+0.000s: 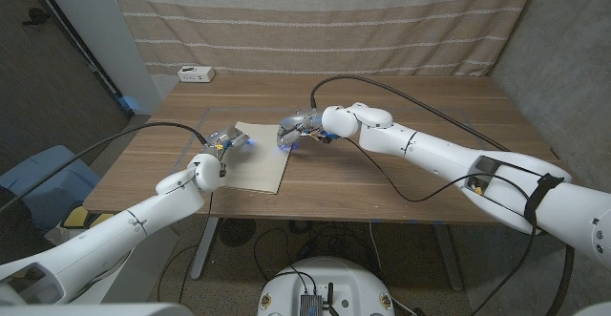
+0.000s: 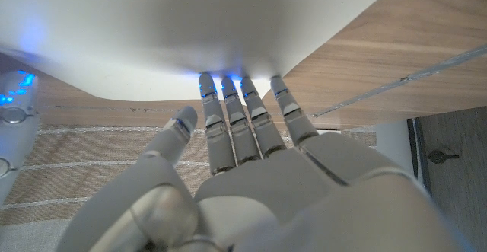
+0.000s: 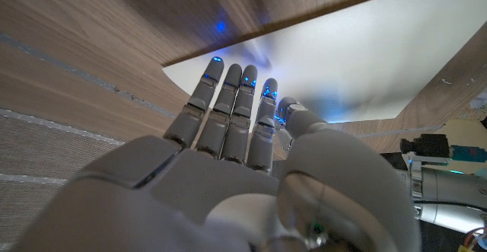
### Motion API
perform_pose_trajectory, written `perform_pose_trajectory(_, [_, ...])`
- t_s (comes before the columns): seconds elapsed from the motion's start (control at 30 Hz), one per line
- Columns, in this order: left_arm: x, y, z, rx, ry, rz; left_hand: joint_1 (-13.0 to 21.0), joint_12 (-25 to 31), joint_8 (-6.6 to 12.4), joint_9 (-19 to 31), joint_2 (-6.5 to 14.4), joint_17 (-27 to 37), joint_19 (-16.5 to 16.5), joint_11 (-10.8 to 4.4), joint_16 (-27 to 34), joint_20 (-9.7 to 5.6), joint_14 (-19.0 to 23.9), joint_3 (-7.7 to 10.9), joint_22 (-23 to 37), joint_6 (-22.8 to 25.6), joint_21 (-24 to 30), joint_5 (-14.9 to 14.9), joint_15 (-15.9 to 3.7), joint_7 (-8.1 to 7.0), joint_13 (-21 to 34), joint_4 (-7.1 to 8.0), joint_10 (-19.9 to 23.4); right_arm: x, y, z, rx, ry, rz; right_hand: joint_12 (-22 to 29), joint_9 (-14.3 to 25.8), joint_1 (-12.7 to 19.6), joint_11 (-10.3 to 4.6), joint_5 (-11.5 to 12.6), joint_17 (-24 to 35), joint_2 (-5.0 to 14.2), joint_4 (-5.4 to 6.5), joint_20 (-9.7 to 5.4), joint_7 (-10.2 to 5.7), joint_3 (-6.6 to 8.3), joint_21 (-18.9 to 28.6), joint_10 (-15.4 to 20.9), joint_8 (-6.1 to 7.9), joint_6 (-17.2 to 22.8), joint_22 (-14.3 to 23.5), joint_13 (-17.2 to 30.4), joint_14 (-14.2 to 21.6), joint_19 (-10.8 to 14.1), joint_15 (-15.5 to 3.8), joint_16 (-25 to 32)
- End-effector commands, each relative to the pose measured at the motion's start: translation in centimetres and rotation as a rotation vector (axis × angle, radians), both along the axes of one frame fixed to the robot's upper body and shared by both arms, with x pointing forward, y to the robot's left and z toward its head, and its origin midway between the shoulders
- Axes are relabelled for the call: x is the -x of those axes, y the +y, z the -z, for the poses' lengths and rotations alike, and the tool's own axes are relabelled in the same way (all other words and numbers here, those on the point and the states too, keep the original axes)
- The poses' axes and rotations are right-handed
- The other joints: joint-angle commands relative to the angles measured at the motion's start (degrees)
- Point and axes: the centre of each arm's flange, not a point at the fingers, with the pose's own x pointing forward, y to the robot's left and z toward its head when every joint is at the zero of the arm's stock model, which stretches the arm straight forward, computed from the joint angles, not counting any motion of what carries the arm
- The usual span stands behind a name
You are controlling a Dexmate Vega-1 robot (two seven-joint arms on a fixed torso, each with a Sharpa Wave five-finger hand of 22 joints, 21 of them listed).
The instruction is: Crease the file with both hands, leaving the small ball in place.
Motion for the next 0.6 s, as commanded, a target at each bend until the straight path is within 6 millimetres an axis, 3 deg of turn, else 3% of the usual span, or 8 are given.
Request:
perform_pose_trajectory(0.03, [-0.3,-0.1,-0.2,0.000,-0.003,0.002,-0.26,-0.33,-0.18,0.19,-0.20,0.19,0.20,0.21,-0.15,-0.17,-0.07,0.23,0.07,-0.02,0.15,0.44,-0.65,0.07,0.14,0.35,0.26,2.1,0.0,-0.7,-0.004,0.015,-0.047,0.54,0.07,-0.57,0.20,-0.14,0.16,-0.05,-0.08,-0.06,0.18,0.29,-0.05,1.13,0.01,0.99,0.21,0.14,1.71,1.09,-0.14,0.65])
perform_pose_trajectory(0.6, [-0.8,-0.3,-0.6,-0.006,-0.003,0.003,-0.53,-0.40,-0.24,0.21,-0.21,0.20,0.17,0.20,-0.15,-0.15,-0.08,0.34,0.08,-0.04,0.15,0.67,-0.70,0.09,0.15,0.62,0.28,2.7,-0.1,2.4,0.046,0.128,-0.077,0.66,0.07,-0.98,0.46,-0.11,0.14,0.05,0.06,-0.18,0.74,0.53,0.14,2.11,0.00,1.68,0.21,0.13,2.87,2.15,0.44,0.87])
